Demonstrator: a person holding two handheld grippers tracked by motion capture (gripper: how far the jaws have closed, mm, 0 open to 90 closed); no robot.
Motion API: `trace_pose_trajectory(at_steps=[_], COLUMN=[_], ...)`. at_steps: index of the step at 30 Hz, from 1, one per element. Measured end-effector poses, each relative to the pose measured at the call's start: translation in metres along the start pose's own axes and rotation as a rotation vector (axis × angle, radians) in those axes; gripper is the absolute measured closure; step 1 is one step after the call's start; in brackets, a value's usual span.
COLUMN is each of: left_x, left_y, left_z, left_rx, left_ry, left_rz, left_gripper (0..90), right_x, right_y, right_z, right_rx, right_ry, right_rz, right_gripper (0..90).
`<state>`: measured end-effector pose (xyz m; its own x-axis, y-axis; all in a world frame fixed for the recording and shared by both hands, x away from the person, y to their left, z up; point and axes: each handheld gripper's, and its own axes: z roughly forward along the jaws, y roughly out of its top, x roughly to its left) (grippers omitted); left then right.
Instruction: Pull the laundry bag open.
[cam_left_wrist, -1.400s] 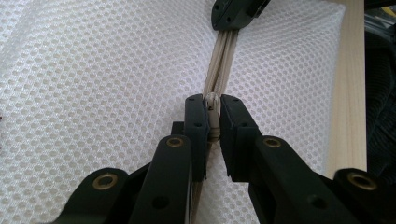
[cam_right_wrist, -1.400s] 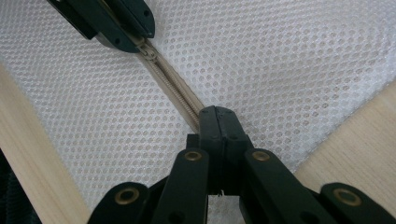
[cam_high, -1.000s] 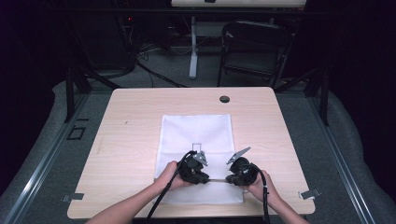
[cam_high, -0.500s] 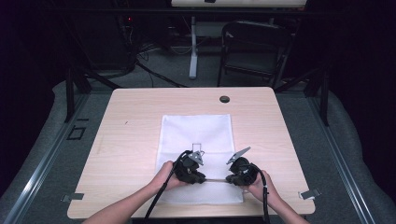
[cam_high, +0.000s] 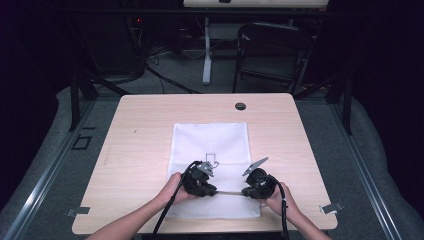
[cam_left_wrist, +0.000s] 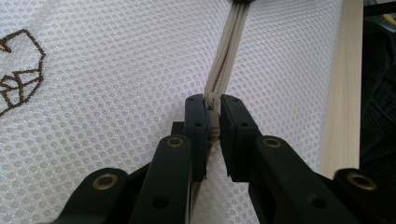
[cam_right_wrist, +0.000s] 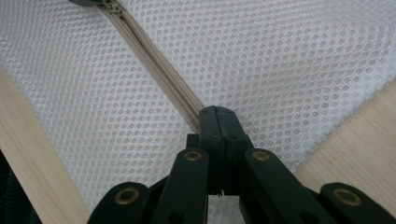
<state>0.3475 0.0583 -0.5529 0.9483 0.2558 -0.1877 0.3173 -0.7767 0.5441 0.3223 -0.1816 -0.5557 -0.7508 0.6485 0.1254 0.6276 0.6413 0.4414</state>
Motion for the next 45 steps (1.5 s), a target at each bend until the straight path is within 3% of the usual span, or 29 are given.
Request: trace_pose_trajectory(at_steps=[11, 19, 38, 45], left_x=[0.002, 0.0, 0.003, 0.004], left_y=[-0.008, -0.007, -0.019, -0.023], left_z=[-0.005, -0.007, -0.016, -0.019], left_rx=[-0.014, 0.006, -0.005, -0.014], left_ry=[-0.001, 0.017, 0.017, 0.019], left_rz=[-0.016, -0.006, -0.019, -0.028], left_gripper=[81.7, 81.7, 81.8, 81.8], right_x=[0.0, 0.0, -0.003, 0.0], right_y=[0.001, 0.002, 0.001, 0.002], right_z=[0.0, 0.0, 0.0, 0.0], right_rx=[0.008, 0.019, 0.016, 0.023], right_ry=[0.001, -0.01, 0.011, -0.004], right_rz=[-0.01, -0.029, -0.013, -0.036], right_gripper=[90.0, 90.0, 90.0, 90.0])
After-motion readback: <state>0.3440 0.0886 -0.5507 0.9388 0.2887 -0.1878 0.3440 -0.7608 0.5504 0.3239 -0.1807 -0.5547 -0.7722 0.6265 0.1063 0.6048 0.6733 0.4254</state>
